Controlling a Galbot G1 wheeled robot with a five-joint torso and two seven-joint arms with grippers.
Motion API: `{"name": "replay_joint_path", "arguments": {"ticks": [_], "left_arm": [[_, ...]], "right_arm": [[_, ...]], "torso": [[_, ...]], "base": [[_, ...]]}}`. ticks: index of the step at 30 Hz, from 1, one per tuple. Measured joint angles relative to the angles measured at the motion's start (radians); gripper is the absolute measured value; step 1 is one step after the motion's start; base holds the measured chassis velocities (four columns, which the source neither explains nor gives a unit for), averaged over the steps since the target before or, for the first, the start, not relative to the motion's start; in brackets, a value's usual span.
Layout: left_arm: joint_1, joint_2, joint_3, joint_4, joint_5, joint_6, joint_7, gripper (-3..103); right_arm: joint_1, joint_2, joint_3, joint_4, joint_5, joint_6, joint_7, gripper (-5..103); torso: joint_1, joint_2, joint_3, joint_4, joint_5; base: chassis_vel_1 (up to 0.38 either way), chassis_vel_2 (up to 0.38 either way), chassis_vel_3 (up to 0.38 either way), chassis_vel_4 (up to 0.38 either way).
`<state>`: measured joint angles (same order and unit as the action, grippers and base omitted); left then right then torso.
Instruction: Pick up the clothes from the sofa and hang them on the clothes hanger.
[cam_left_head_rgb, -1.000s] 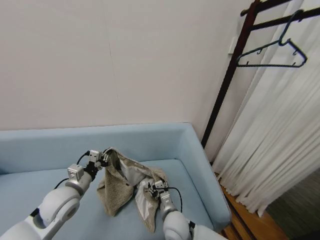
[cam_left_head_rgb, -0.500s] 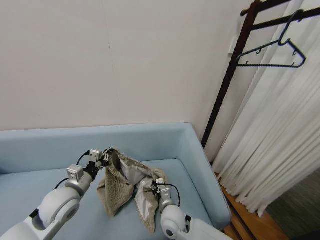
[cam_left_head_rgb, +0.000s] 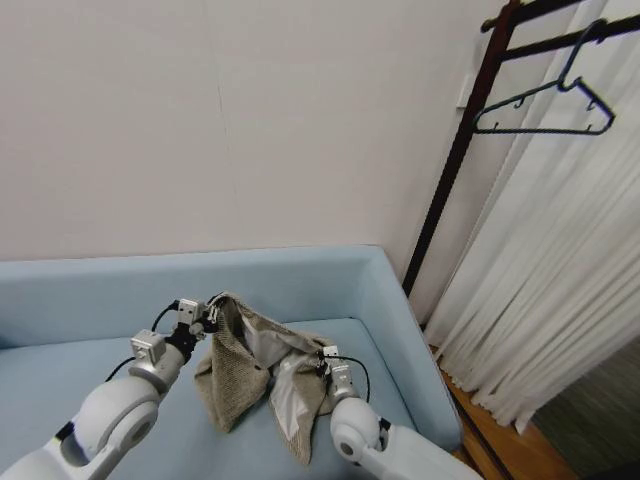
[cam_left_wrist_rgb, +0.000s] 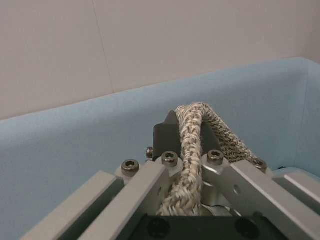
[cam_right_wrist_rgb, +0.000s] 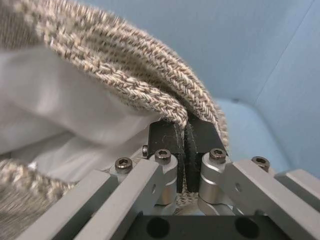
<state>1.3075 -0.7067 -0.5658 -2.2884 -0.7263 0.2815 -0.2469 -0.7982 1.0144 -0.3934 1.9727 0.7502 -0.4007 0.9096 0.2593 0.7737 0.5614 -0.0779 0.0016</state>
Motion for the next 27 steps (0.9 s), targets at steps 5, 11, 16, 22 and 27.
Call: {"name": "replay_joint_path", "arguments": {"ticks": [5,11,16,22,27], "left_arm": [[0.003,0.000,-0.010,-0.017,0.006,-0.025,-0.016,1],[0.005,0.015,-0.037,-0.053,0.008,-0.058,-0.027,1],[0.000,0.050,-0.088,-0.108,-0.031,-0.075,-0.031,1],[-0.001,0.083,-0.167,-0.161,-0.095,-0.073,-0.028,1],[0.009,0.103,-0.245,-0.188,-0.136,-0.067,-0.028,1]], "right_arm": [[0.006,-0.062,0.046,0.072,-0.014,0.001,-0.037,1],[0.015,-0.149,0.118,0.158,-0.012,0.013,-0.114,1],[0.055,-0.261,0.249,0.262,0.057,0.018,-0.241,1],[0.140,-0.355,0.399,0.371,0.239,-0.016,-0.317,1],[0.186,-0.396,0.456,0.401,0.305,-0.040,-0.359,1]], "torso": [[0.000,0.000,0.000,0.0000,0.0000],[0.000,0.000,0.000,-0.0001,0.0002],[0.000,0.000,0.000,0.0000,0.0000],[0.000,0.000,0.000,-0.0001,-0.0001],[0.000,0.000,0.000,-0.0002,0.0000]], "base": [[0.000,0.000,0.000,0.000],[0.000,0.000,0.000,0.000],[0.000,0.000,0.000,0.000],[0.000,0.000,0.000,0.000],[0.000,0.000,0.000,0.000]]}}
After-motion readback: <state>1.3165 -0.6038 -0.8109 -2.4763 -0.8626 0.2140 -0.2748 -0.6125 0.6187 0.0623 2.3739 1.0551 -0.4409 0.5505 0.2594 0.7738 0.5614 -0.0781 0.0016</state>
